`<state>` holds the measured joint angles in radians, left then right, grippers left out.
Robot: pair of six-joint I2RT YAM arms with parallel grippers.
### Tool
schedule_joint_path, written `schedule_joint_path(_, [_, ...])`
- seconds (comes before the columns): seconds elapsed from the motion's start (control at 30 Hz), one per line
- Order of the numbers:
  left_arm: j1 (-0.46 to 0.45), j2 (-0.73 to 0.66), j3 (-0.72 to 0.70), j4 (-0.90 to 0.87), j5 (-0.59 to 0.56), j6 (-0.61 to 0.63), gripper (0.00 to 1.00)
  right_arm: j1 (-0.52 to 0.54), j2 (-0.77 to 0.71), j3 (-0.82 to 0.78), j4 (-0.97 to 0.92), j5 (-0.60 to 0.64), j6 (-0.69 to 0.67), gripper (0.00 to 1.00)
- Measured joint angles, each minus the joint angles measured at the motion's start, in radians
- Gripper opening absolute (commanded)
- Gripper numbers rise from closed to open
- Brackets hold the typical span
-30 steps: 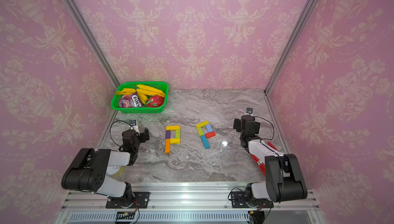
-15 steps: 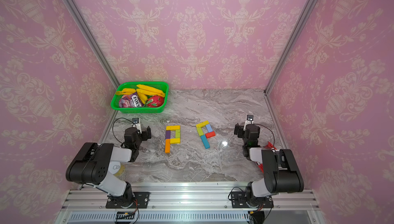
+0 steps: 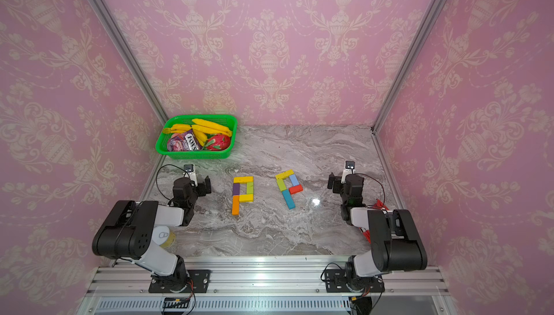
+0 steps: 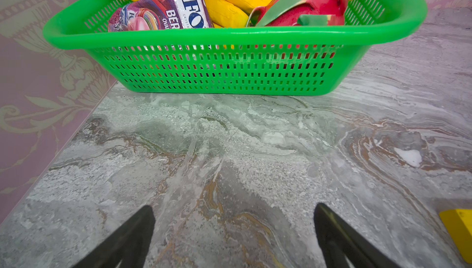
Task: Assemble the letter p with building blocks
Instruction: Reset both arms
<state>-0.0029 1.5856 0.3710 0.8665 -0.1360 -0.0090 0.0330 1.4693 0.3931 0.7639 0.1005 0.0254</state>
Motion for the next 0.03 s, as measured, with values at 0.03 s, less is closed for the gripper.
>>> schedule_joint_path(0.03, [0.000,0.000,0.000,0.000,0.000,0.000,0.99,0.000,0.000,0.000,0.000,0.000,0.000,1.00])
